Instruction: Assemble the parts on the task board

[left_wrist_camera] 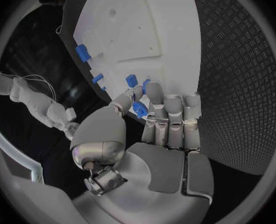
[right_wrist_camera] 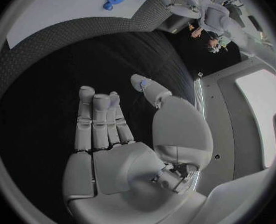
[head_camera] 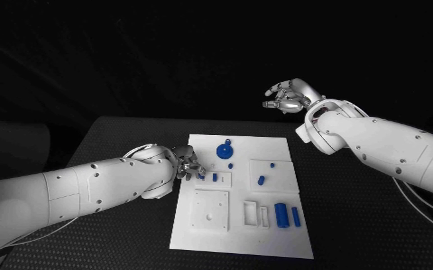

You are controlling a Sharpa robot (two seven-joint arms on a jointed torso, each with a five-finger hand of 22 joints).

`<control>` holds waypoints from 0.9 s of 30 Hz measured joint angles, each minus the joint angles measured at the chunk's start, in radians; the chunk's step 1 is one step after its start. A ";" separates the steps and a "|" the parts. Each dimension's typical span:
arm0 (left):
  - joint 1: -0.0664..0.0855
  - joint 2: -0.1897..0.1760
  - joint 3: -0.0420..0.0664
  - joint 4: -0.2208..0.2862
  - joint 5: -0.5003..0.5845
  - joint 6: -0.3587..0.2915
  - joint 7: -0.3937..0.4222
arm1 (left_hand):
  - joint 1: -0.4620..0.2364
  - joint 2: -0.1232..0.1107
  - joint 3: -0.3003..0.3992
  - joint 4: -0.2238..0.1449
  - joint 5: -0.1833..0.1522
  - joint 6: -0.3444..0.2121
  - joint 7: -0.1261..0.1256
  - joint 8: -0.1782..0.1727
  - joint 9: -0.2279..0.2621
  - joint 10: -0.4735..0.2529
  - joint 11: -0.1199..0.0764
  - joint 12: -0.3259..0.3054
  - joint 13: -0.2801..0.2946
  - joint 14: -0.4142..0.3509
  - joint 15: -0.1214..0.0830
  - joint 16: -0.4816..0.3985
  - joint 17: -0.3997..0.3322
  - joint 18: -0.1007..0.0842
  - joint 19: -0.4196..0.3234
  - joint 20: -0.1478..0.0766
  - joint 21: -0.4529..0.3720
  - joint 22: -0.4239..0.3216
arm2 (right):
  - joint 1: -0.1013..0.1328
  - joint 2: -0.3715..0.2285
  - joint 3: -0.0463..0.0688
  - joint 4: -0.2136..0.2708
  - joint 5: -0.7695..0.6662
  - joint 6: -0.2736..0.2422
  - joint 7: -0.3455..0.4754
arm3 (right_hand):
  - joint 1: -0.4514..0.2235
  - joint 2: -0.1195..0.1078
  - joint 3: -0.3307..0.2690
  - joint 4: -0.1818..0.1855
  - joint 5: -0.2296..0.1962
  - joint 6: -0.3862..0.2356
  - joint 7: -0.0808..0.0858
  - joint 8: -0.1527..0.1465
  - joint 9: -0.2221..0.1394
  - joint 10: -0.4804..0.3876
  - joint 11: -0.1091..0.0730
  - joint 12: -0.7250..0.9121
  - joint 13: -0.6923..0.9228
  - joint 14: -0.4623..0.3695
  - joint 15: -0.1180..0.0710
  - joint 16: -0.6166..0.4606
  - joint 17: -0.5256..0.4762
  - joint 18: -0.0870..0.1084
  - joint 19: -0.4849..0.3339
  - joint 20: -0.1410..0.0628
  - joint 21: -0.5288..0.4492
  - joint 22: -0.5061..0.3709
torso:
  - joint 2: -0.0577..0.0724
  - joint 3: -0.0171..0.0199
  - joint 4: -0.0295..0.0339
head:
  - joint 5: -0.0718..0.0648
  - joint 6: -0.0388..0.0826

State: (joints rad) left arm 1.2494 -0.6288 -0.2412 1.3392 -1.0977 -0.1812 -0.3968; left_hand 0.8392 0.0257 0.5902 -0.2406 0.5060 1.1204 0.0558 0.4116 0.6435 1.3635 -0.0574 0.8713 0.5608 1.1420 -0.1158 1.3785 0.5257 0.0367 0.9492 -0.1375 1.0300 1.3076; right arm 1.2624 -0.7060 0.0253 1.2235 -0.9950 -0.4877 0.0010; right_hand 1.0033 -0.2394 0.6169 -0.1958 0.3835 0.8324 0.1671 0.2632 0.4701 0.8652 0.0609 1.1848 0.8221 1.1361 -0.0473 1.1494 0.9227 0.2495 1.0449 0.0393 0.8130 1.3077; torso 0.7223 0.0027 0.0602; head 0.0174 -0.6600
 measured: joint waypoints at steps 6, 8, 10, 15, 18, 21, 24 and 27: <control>-0.001 0.000 0.000 -0.004 -0.001 0.011 -0.001 | 0.000 0.000 0.000 0.000 -0.003 0.001 -0.001 0.004 0.000 0.002 0.001 0.000 0.000 0.002 0.001 0.000 0.000 -0.001 0.000 0.000 0.000 0.000 | 0.000 0.000 0.000 0.000 0.000 0.000 0.000 | 0.000 0.000 0.000 0.000 0.000 0.000 0.000 0.000 0.000 0.000 0.000 0.000 -0.001 0.000 0.000 0.000 0.000 0.000 0.000 0.000 0.000 0.000 | 0.000 0.0000 0.0000 | 0.000 -0.002; -0.001 0.000 0.000 -0.005 -0.001 0.013 -0.001 | 0.000 0.000 0.000 0.000 -0.002 0.001 -0.001 0.004 0.000 0.002 0.001 0.000 0.000 0.002 0.002 0.000 0.000 -0.001 0.000 0.000 0.000 0.000 | 0.000 0.001 0.000 0.000 0.000 0.001 0.000 | 0.000 0.000 0.000 0.000 0.000 0.000 0.000 0.000 0.000 0.000 0.000 0.000 -0.001 0.000 0.000 0.000 0.000 0.000 0.000 0.000 0.000 0.000 | 0.000 0.0001 0.0000 | 0.000 -0.002; -0.001 0.001 0.001 -0.005 -0.001 0.016 -0.001 | 0.001 -0.001 0.000 0.000 0.001 0.002 -0.002 0.010 0.000 0.002 0.001 0.000 0.000 0.002 0.002 0.000 0.000 -0.001 0.000 0.000 0.000 0.000 | 0.000 0.001 0.000 0.000 0.000 0.001 0.000 | 0.000 0.000 0.000 0.000 0.000 0.000 0.000 0.000 0.000 0.000 0.000 0.000 -0.001 0.000 0.000 0.000 0.000 0.000 0.000 0.000 0.000 0.000 | 0.000 0.0003 0.0000 | 0.000 -0.003; -0.001 0.002 0.001 -0.005 -0.001 0.021 -0.001 | 0.001 -0.001 0.000 0.000 0.001 0.002 -0.002 0.016 -0.001 0.003 0.000 0.000 0.001 0.002 0.002 0.000 0.000 -0.001 0.000 0.000 0.000 0.000 | 0.000 0.001 0.000 0.000 0.000 0.001 0.000 | 0.000 0.000 0.000 0.000 0.000 0.000 0.000 0.000 0.000 0.000 0.000 0.000 -0.002 0.000 0.000 0.004 -0.001 0.000 0.000 0.000 0.000 0.000 | 0.000 0.0002 -0.0003 | 0.001 -0.004; -0.001 0.004 0.001 -0.008 -0.001 0.022 0.000 | 0.001 -0.001 0.000 0.000 0.001 0.003 -0.003 0.020 -0.001 0.004 0.000 0.000 0.001 0.004 0.003 0.000 0.000 -0.001 0.000 0.000 0.000 0.000 | 0.000 0.001 0.000 0.001 0.000 0.001 0.000 | 0.000 0.000 0.000 0.000 0.000 0.000 0.000 0.000 0.000 0.000 0.000 0.000 -0.002 0.000 0.000 0.004 -0.001 0.000 0.000 0.000 0.000 0.000 | 0.000 0.0003 -0.0006 | 0.001 -0.004; -0.002 0.007 0.002 -0.012 -0.001 0.023 0.000 | 0.001 -0.001 0.000 0.000 0.001 0.003 -0.003 0.029 -0.001 0.005 -0.001 0.000 0.001 0.004 0.003 0.000 0.000 -0.001 0.000 0.000 0.000 0.000 | -0.001 0.001 0.000 0.001 0.000 0.001 0.000 | 0.000 0.000 0.000 0.000 0.000 0.000 0.000 0.000 0.000 0.000 0.000 0.000 -0.002 0.000 0.000 0.004 -0.001 0.000 0.000 0.000 0.000 0.000 | 0.000 0.0009 -0.0007 | 0.001 -0.004; -0.003 0.011 0.002 -0.016 -0.001 0.024 0.001 | 0.001 -0.001 0.000 0.000 0.001 0.003 -0.003 0.029 -0.001 0.007 0.000 0.000 0.001 0.006 0.001 0.000 0.000 -0.001 0.000 0.000 0.000 0.000 | -0.001 0.001 0.000 0.001 0.000 0.001 0.000 | 0.000 0.000 0.000 0.000 0.000 0.000 0.000 0.000 0.000 0.000 0.000 0.000 -0.002 0.000 0.000 0.004 -0.001 0.000 0.000 0.000 0.000 0.000 | 0.000 0.0009 -0.0007 | 0.001 -0.003; -0.007 0.016 0.001 -0.021 -0.001 0.024 0.001 | 0.001 -0.001 0.000 0.000 0.000 0.003 -0.003 0.029 -0.001 0.007 0.000 0.000 0.001 0.007 0.001 0.000 0.000 -0.001 0.000 0.000 0.000 0.000 | -0.001 0.001 0.000 0.001 0.000 0.001 0.000 | 0.000 0.000 0.000 0.000 0.000 0.001 -0.001 0.000 0.000 0.000 0.000 0.000 -0.002 0.000 0.000 0.004 -0.001 0.000 0.000 0.000 0.000 0.000 | 0.000 0.0009 -0.0010 | 0.000 -0.002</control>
State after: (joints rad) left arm 1.2423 -0.6127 -0.2405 1.3187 -1.0992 -0.1568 -0.3960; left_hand 0.8403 0.0245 0.5899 -0.2408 0.5063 1.1233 0.0525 0.4409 0.6428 1.3706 -0.0574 0.8713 0.5615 1.1493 -0.1151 1.3785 0.5256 0.0356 0.9491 -0.1374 1.0299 1.3073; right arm 1.2618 -0.7054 0.0253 1.2246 -0.9951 -0.4863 0.0010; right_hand 1.0033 -0.2394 0.6169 -0.1958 0.3835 0.8336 0.1659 0.2632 0.4703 0.8654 0.0609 1.1846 0.8202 1.1361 -0.0474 1.1531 0.9218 0.2495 1.0449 0.0393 0.8130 1.3077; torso 0.7221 0.0035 0.0593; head 0.0170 -0.6625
